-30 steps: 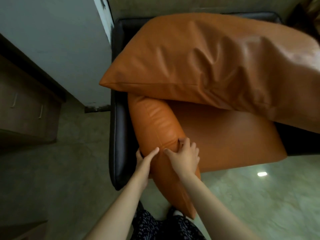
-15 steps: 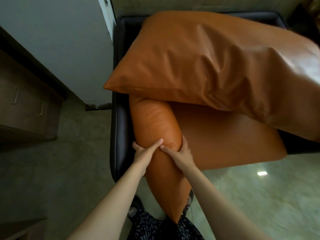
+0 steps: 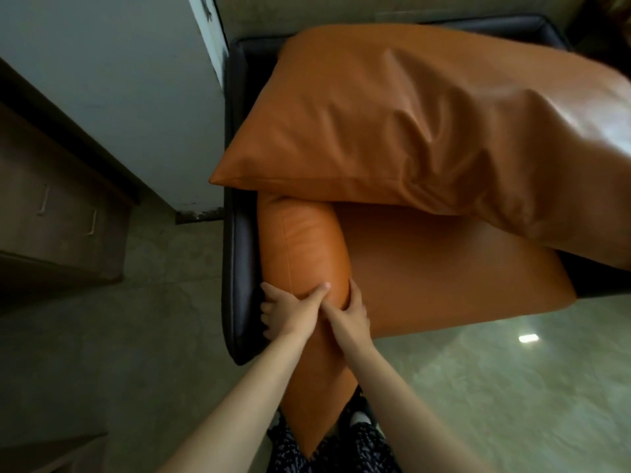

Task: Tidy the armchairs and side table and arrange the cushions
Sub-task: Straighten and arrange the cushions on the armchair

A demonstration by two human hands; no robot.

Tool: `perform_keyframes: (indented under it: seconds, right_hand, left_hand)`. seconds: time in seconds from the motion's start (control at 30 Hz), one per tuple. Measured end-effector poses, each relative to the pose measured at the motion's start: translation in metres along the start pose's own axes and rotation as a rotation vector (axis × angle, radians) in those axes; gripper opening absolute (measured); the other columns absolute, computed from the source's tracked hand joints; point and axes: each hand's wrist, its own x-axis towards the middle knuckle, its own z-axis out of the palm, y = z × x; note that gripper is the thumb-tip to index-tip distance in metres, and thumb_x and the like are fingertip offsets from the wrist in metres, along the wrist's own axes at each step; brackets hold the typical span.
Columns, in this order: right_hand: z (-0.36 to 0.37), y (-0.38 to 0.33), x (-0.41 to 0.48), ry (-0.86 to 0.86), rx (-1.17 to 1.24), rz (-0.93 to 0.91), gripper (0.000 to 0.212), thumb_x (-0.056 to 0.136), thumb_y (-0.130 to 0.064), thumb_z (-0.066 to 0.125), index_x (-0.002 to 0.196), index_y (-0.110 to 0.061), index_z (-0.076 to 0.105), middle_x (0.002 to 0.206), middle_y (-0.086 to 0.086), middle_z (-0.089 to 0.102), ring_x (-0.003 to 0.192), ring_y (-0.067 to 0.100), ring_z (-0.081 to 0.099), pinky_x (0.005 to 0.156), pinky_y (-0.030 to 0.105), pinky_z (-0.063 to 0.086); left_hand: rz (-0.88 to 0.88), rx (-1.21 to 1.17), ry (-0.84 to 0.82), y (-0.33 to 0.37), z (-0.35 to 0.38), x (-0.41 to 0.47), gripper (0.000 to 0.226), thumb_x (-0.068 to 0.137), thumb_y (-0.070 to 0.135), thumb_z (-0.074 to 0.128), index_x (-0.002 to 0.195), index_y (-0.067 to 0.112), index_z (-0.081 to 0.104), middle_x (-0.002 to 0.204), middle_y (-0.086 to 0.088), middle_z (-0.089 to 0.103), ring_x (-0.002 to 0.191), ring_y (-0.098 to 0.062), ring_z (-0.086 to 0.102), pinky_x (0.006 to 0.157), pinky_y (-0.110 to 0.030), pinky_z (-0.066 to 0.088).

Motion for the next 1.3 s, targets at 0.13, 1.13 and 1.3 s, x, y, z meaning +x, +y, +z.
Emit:
perform_keyframes:
  seconds: [0.13, 1.13, 1.3]
  right_hand:
    - [0.007, 0.012, 0.001, 0.002, -0.032, -0.037, 0.093, 0.077, -0.072, 0.054, 0.15, -0.042, 0.004, 0.156, 0.004, 0.023, 0.141, 0.033, 0.02, 0.112, 0.058, 0.024]
    - [-0.02, 0.014, -0.032, -0.007, 0.131, -0.123, 0.106, 0.072, -0.057, 0.075, 0.152, -0.035, 0.008, 0.159, 0.002, 0.012, 0.145, 0.029, 0.013, 0.115, 0.052, 0.025]
    - [-0.051, -0.009, -0.045, 0.064, 0.122, -0.176, 0.102, 0.075, -0.052, 0.075, 0.152, -0.033, 0.01, 0.159, 0.006, 0.013, 0.145, 0.03, 0.013, 0.114, 0.05, 0.024]
  left_hand:
    - [0.015, 0.17, 0.041, 0.001, 0.005, 0.0, 0.122, 0.072, 0.069, 0.064, 0.151, 0.014, -0.009, 0.148, -0.022, 0.026, 0.132, -0.04, 0.033, 0.106, -0.054, 0.035]
    - [0.267, 0.275, -0.058, -0.018, -0.023, -0.043, 0.08, 0.094, 0.05, 0.049, 0.153, 0.019, 0.004, 0.159, -0.008, 0.012, 0.141, -0.033, 0.026, 0.107, -0.047, 0.038]
    - [0.353, 0.265, -0.095, 0.017, -0.027, -0.067, 0.076, 0.095, 0.045, 0.048, 0.153, 0.018, 0.008, 0.159, -0.008, 0.015, 0.142, -0.031, 0.027, 0.108, -0.042, 0.036]
